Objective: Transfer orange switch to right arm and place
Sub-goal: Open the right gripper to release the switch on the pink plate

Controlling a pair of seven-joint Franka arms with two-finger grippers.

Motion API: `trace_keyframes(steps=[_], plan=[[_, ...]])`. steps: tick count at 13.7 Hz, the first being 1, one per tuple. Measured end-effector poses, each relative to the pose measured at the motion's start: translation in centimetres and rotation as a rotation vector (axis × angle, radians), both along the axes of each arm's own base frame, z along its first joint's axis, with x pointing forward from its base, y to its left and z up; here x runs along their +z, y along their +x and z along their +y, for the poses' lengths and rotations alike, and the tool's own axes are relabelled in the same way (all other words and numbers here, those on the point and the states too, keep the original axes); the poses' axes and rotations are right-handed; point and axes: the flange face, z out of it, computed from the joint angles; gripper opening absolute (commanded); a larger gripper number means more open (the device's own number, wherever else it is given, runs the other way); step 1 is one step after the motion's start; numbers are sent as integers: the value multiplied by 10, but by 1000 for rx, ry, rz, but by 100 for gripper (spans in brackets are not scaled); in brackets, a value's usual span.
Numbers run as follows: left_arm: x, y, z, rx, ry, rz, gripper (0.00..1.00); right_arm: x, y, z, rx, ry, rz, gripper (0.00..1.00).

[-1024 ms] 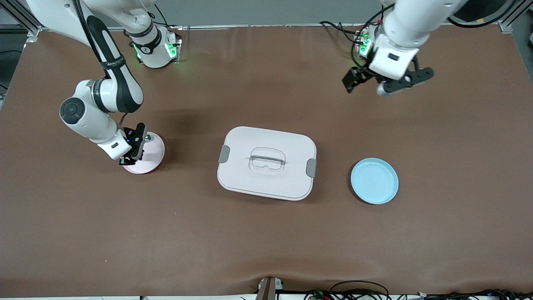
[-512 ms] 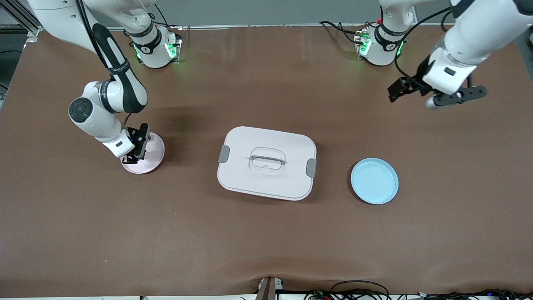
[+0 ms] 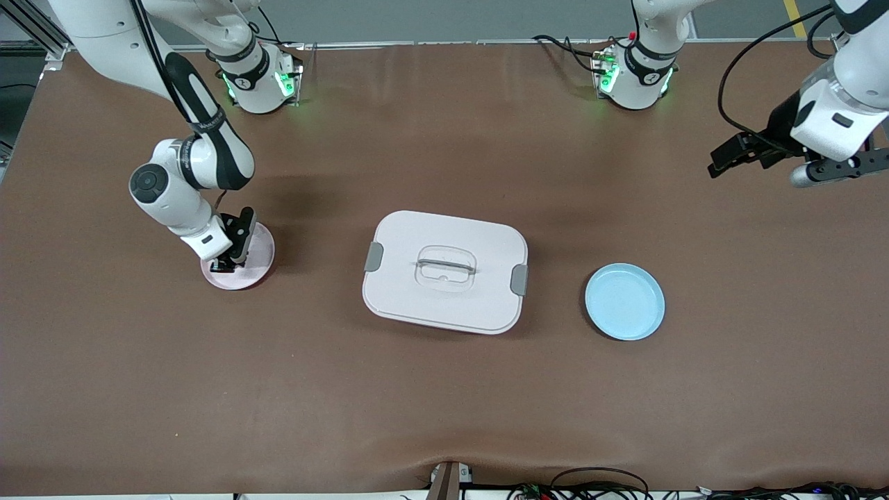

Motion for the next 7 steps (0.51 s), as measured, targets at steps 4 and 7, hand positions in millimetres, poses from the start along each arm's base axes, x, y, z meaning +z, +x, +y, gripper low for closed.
trace_keyframes(steps=[4,7], plan=[[19,15,7,-9,22,-43,100,-4,-2,2,-3,0,-5,0],[30,32,14,-38,5,-72,100,-7,-3,2,-3,-1,-10,0]])
